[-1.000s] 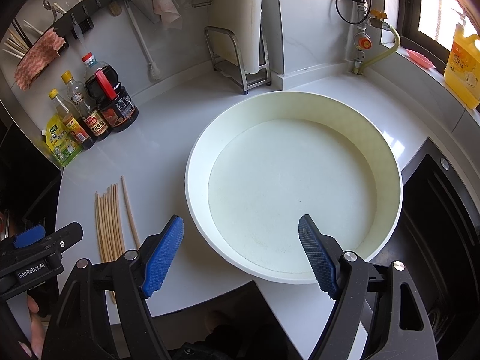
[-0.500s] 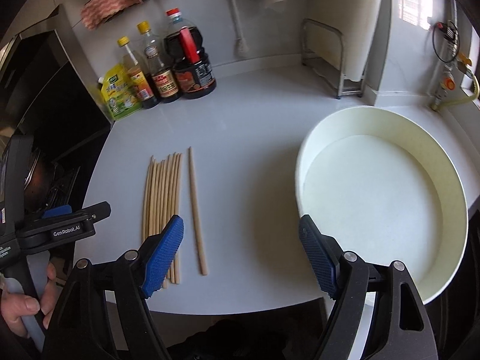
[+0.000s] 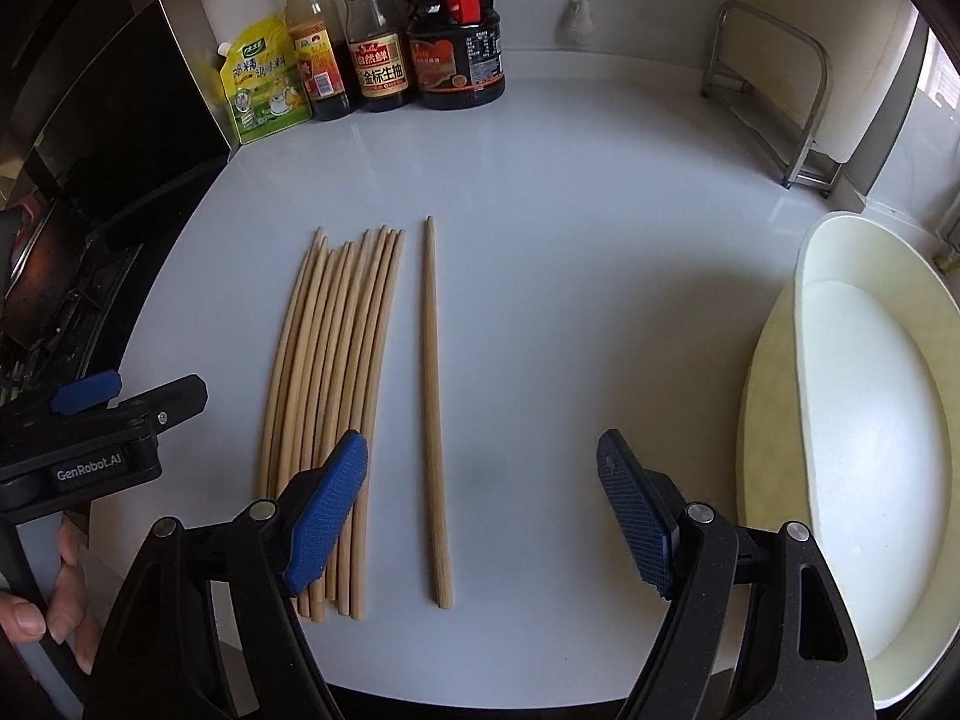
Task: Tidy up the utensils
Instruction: 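Move both open tools over the wooden chopstick bundle, then close the right tool on one chopstick while the left tool grasps another chopstick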
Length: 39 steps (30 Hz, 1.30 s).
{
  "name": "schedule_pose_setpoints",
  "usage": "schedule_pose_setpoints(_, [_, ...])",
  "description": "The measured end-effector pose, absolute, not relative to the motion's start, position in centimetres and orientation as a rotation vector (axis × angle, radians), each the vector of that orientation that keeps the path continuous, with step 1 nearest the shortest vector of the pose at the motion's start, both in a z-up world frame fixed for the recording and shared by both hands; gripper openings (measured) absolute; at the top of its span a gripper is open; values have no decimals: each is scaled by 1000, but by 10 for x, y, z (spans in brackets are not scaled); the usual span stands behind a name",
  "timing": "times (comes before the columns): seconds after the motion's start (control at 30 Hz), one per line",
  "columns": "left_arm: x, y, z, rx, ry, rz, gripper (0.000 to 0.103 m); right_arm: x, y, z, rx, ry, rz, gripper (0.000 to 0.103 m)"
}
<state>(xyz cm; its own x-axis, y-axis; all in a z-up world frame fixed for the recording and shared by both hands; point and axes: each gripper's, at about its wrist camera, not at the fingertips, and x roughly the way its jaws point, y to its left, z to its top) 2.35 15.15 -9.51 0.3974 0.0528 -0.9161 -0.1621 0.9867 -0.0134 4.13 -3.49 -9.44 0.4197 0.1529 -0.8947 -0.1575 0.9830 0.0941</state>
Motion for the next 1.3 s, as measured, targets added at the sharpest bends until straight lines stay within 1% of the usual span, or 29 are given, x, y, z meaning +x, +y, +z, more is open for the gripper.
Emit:
schedule_pose_setpoints(0.3, [29, 142, -117, -87, 1188, 125, 97, 60, -37, -128, 2, 1182, 181, 75])
schedule_pose_setpoints(0.53, [31, 141, -125, -119, 1200, 128, 97, 64, -31, -140, -72, 1187, 174, 75])
schedule_pose_setpoints(0.97, [34, 136, -136, -103, 1205, 151, 97, 69, -41, -140, -115, 1158, 128, 75])
schedule_pose_setpoints(1.3, [37, 149, -142, -97, 1217, 184, 98, 71, -36, -140, -151, 1136, 132, 75])
